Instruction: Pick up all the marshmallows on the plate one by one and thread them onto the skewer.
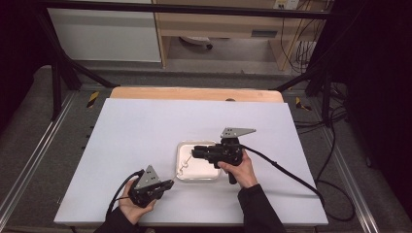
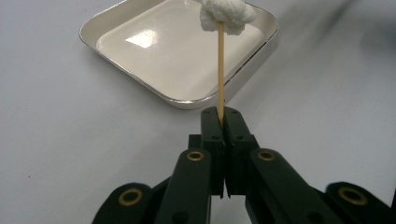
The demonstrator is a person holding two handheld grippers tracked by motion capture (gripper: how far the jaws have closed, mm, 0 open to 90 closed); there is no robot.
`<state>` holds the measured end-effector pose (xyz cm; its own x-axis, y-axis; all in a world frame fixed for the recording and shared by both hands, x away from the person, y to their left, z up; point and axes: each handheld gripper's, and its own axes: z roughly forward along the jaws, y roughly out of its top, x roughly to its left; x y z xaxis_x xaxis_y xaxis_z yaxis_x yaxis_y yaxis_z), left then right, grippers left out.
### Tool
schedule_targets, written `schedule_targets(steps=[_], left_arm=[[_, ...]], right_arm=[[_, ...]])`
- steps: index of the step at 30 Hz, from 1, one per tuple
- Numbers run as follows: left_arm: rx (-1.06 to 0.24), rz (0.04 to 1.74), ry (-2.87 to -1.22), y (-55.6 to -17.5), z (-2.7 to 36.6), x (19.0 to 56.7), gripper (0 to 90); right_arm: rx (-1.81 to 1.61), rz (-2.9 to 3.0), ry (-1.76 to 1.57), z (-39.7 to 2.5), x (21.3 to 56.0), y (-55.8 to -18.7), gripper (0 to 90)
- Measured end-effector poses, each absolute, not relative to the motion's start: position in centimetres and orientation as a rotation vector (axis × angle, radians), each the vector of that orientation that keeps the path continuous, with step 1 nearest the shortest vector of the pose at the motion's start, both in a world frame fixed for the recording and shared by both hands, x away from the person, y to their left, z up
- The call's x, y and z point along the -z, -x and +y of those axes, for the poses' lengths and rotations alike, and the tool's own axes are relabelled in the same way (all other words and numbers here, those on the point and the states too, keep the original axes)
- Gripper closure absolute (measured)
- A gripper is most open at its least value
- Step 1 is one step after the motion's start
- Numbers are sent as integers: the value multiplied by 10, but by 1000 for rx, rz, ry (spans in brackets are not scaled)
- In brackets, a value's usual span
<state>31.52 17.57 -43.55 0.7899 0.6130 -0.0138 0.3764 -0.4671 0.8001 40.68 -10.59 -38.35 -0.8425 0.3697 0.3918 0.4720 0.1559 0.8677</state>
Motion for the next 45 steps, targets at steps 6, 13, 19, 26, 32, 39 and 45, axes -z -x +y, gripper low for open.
schedule_targets(steps=[6, 13, 19, 26, 32, 39, 45], left_arm=[[-355, 724, -2122, -315, 175, 436, 885], [-365, 720, -2151, -315, 172, 438, 885], [-369, 723, -2151, -314, 172, 438, 886], [-384, 724, -2143, -313, 172, 437, 887], [-385, 723, -2138, -313, 172, 437, 888], [-382, 721, -2136, -313, 171, 437, 887], [-383, 721, -2137, -314, 171, 437, 887]], right_arm=[[1782, -2301, 839, -103, 388, -407, 779], [1775, -2283, 822, -100, 390, -405, 797], [1772, -2274, 817, -98, 393, -403, 802], [1778, -2250, 813, -95, 398, -400, 805], [1776, -2255, 808, -92, 402, -399, 811], [1766, -2250, 804, -90, 405, -398, 813], [1755, -2255, 803, -89, 407, -397, 814]])
